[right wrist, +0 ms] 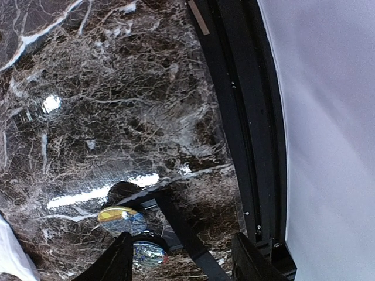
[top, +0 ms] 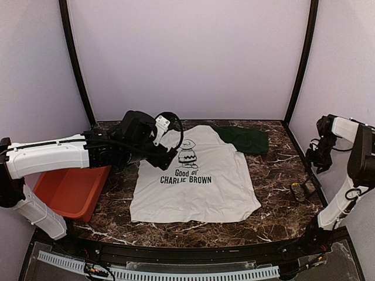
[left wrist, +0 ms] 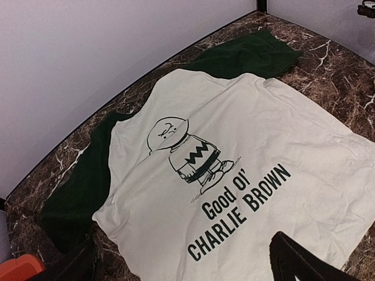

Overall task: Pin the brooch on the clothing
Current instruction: Move the brooch box to the center of the board.

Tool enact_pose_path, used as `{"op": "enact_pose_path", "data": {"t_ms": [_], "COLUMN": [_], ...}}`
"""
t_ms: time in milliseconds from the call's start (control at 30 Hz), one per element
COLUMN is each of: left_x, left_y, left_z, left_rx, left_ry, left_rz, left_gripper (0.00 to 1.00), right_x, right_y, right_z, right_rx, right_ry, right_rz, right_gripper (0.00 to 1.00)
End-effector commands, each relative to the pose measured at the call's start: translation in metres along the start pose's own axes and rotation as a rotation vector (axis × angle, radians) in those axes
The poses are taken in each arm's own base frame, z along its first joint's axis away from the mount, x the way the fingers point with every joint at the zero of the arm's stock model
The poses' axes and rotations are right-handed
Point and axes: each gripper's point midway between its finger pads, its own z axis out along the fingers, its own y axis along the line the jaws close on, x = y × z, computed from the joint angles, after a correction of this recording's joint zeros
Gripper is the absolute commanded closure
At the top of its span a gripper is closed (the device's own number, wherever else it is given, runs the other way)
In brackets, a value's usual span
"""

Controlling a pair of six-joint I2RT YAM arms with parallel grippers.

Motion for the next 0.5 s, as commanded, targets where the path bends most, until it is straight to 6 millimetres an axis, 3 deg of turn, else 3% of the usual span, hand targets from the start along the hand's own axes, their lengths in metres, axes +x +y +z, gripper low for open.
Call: {"op": "enact_pose_path", "data": {"t_ms": [0,467], "left_x": [-0.006,-0.007], "left_y": [0.004,0.004], "left_z": [-0.013,-0.015], "left_rx": [-0.020,-0.038], "left_ry": [-0.036,-0.042], "left_rz": [0.003,0.047], "left_gripper": [0.01,0.01], "right_x": [-0.003,-0.002], "right_y": [-0.004,-0.003], "right_z": [-0.006,0.005], "right_rx": [-0.002,-0.037], "right_ry": [-0.025,0.007], "right_rz": [0.012,0.027], "right_gripper": [0.46,0.62]}}
